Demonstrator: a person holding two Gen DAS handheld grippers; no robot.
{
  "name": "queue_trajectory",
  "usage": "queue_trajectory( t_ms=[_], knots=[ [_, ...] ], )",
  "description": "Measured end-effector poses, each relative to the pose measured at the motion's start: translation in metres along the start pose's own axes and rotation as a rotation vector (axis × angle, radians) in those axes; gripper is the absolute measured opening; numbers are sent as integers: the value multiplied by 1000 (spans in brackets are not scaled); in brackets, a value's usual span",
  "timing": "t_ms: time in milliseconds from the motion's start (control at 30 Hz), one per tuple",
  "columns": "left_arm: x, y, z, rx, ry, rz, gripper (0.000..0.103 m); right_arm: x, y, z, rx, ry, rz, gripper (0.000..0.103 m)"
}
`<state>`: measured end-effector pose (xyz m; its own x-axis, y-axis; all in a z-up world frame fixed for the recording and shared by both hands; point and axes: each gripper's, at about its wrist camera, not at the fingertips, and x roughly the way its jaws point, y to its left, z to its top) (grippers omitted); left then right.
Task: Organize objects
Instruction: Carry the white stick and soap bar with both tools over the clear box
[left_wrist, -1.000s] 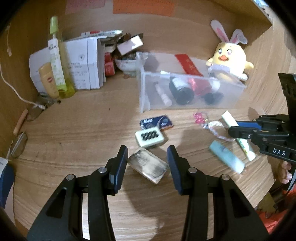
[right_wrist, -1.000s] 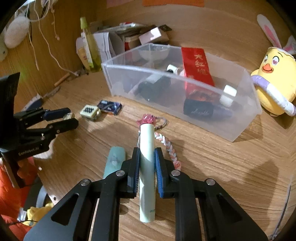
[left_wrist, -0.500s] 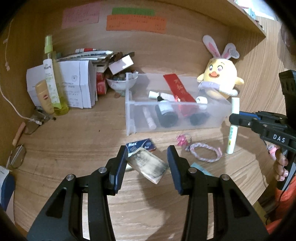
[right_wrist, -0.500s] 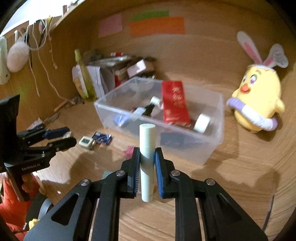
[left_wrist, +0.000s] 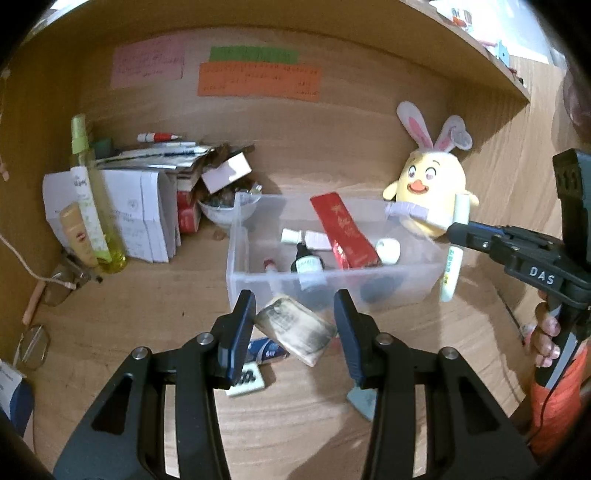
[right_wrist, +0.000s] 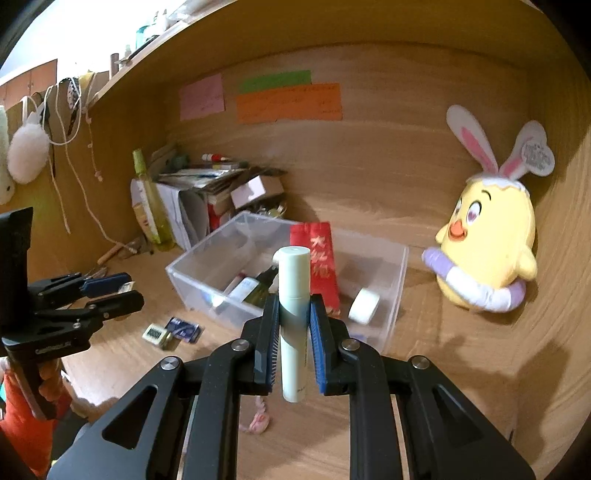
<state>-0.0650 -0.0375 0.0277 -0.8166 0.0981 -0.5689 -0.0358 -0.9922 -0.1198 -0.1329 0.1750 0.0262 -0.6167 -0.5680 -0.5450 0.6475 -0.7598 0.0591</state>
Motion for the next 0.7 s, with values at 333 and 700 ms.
queue_trajectory(
  t_ms=[333,700],
  knots=[
    [15,0,29,-2,-11,8,44,19,-16,30,-9,-14,-57,14],
    [47,6,41,-1,39,17,44,45,-35,47,17,-9,-133,14]
  ],
)
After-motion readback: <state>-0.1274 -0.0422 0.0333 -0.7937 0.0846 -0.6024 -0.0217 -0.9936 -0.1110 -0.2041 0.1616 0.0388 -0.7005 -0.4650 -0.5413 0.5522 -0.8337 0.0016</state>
